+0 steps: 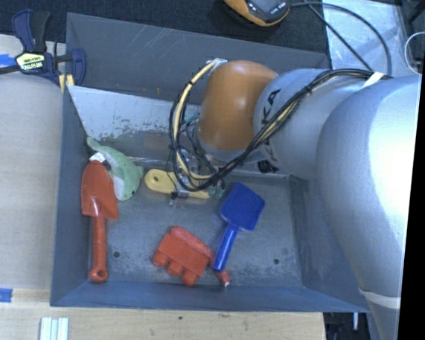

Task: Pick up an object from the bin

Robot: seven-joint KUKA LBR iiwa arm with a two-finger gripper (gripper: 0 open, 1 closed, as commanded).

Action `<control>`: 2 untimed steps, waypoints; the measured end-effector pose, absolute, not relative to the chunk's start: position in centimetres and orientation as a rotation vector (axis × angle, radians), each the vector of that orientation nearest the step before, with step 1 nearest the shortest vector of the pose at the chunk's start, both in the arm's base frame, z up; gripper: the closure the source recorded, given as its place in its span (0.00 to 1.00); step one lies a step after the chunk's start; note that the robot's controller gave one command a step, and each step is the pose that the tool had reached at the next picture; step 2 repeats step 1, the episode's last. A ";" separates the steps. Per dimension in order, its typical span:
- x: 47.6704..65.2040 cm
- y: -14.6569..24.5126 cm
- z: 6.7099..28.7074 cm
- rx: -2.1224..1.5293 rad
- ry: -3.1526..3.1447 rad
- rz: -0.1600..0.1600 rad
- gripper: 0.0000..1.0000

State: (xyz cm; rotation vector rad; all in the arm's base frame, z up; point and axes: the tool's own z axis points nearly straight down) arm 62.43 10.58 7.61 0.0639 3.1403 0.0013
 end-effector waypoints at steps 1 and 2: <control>62.2 10.5 9.4 0.064 3.147 0.000 1.00; 62.2 10.5 9.4 0.064 3.147 0.000 1.00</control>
Offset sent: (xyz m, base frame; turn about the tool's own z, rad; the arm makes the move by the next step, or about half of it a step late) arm -0.0001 0.0000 0.0910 0.0000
